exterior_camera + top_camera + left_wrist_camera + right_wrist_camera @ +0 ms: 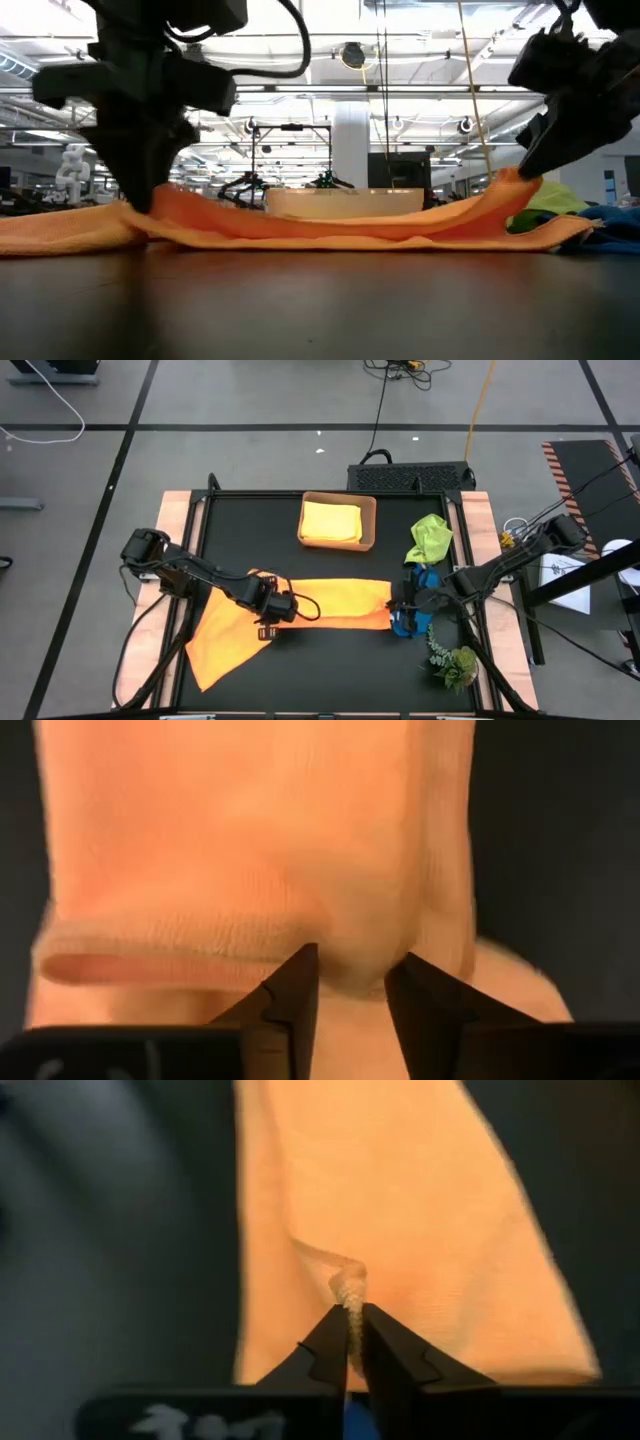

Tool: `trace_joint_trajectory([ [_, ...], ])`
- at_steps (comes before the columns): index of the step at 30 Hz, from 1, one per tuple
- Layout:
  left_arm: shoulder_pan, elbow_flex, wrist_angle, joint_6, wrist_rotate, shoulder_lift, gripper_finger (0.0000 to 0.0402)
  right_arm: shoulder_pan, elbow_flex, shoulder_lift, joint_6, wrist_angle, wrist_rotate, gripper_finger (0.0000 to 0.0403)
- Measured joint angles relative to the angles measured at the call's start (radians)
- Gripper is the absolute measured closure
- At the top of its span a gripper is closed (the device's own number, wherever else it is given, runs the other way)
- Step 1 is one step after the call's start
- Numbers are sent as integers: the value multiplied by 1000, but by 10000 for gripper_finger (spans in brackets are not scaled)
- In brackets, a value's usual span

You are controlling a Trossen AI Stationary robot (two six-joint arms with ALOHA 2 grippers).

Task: Fold microfiber towels
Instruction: Fold the right orange towel

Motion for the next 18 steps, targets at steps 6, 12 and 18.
trace_joint_trajectory([
  [6,0,21,-145,-37,25,0,256,0,0,0,-23,64,-38,305],
  [12,-15,47,-188,-53,37,0,254,1,0,0,-18,63,-47,256],
  [18,-15,45,-206,-21,-70,0,254,-7,-1,0,-25,59,11,248],
])
